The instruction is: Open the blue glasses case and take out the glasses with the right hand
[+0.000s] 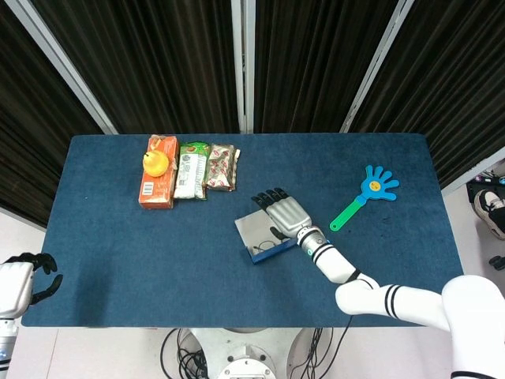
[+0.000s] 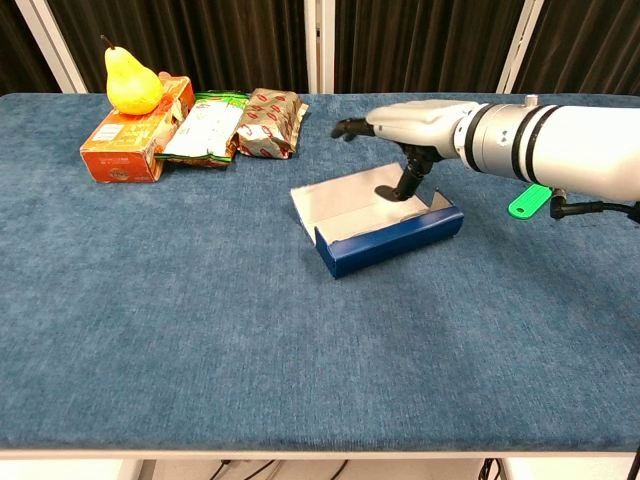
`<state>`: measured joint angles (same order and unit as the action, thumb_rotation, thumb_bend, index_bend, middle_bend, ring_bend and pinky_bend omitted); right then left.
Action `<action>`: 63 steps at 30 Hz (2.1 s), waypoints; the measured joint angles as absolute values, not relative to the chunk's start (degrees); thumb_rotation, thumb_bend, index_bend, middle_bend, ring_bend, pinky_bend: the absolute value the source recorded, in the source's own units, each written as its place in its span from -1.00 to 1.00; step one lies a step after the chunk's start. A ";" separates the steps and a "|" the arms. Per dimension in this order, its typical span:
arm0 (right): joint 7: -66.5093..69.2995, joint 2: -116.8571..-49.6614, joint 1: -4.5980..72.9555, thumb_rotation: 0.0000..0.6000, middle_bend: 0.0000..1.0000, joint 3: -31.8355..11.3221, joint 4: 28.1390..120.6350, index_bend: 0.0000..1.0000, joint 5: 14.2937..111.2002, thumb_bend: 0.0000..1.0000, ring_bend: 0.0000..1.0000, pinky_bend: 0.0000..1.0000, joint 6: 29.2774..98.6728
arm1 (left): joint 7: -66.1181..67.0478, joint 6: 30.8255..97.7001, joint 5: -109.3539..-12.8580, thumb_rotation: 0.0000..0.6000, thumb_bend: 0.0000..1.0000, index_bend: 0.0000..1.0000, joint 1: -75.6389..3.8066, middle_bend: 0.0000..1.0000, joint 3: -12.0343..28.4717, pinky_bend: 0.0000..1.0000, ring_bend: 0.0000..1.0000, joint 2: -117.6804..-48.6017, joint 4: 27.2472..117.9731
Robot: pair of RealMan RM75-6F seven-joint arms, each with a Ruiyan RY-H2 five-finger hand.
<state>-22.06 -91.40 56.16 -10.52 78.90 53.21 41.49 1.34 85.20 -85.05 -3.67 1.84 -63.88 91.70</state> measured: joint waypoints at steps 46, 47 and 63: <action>-20.97 -95.77 57.24 1.00 -0.62 -15.21 72.38 -1.00 52.25 0.25 -1.00 -1.00 41.12 | 0.97 85.05 -85.52 1.00 -0.43 0.13 -3.76 0.15 1.60 0.01 -0.08 -63.56 91.74; -19.90 -93.70 56.68 1.00 -0.59 -14.79 74.85 -1.00 53.38 0.31 -1.00 -1.00 40.69 | 1.15 85.10 -85.50 1.00 -0.43 0.13 -3.74 0.15 1.61 0.01 -0.08 -63.57 91.81; -18.27 -98.60 59.91 1.00 -0.51 -12.36 65.38 -1.00 55.94 0.53 -1.00 -1.00 36.38 | 1.02 85.26 -85.14 1.00 -0.43 0.13 -3.61 0.15 1.75 0.01 -0.08 -63.78 91.70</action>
